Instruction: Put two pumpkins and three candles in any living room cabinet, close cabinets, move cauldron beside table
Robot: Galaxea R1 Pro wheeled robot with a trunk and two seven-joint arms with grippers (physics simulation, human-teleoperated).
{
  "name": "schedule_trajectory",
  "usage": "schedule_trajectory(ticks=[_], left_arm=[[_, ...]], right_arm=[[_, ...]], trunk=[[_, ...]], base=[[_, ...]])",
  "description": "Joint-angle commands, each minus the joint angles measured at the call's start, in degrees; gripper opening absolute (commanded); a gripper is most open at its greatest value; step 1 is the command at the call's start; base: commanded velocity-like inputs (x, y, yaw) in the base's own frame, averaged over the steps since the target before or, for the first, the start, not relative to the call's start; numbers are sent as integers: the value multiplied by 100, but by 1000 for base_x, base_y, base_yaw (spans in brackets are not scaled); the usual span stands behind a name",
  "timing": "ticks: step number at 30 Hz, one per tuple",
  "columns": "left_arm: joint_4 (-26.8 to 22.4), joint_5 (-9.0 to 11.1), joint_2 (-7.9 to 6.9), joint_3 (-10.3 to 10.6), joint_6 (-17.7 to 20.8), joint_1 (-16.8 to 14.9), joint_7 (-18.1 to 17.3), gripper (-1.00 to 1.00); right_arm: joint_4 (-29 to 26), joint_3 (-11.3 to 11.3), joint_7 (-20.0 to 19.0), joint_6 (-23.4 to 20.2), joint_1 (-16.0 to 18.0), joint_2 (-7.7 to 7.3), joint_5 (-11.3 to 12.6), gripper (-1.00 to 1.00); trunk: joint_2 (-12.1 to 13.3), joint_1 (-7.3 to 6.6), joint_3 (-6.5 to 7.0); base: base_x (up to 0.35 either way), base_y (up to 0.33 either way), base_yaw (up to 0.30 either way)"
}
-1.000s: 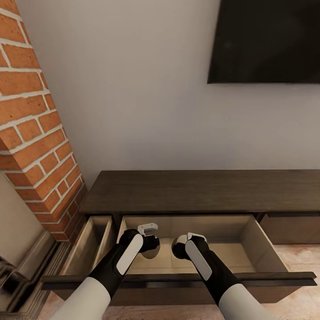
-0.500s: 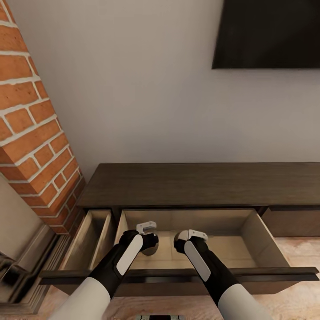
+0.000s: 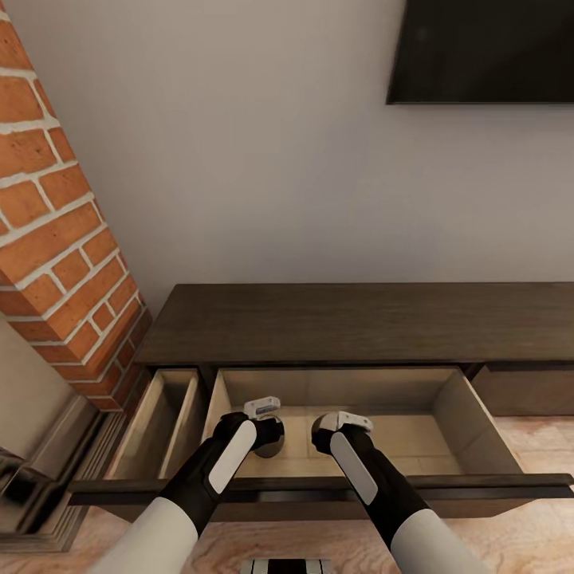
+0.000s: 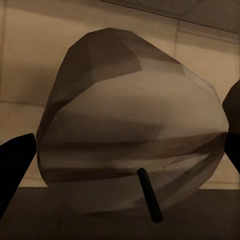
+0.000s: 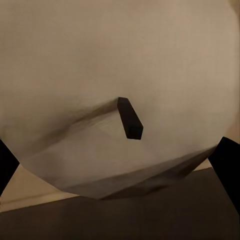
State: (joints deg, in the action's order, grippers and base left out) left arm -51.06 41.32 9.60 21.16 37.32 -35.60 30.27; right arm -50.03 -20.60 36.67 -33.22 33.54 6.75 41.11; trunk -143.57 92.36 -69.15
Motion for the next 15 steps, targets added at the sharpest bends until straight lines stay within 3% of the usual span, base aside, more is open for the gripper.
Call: schedule_trajectory(ticks=[1, 6, 7, 15], left_arm=[[-11, 60, -2, 12, 3, -5, 58, -100], [-17, 60, -2, 11, 3, -3, 58, -100], [-18, 60, -2, 11, 3, -4, 58, -100], [-32, 65, -8, 11, 9, -2, 58, -100]], right_arm=[[-7, -14, 52, -9, 4, -3, 45, -100], [-14, -14, 44, -13, 8, 1, 46, -100], [-15, -14, 43, -15, 8, 1, 46, 100], [-16, -18, 28, -18, 4, 0, 46, 100]], trunk=[[-4, 1, -27], [-6, 7, -71], [-6, 7, -71], [-6, 7, -71]], base=[[0, 0, 0], [0, 0, 0], [0, 0, 0], [0, 0, 0]])
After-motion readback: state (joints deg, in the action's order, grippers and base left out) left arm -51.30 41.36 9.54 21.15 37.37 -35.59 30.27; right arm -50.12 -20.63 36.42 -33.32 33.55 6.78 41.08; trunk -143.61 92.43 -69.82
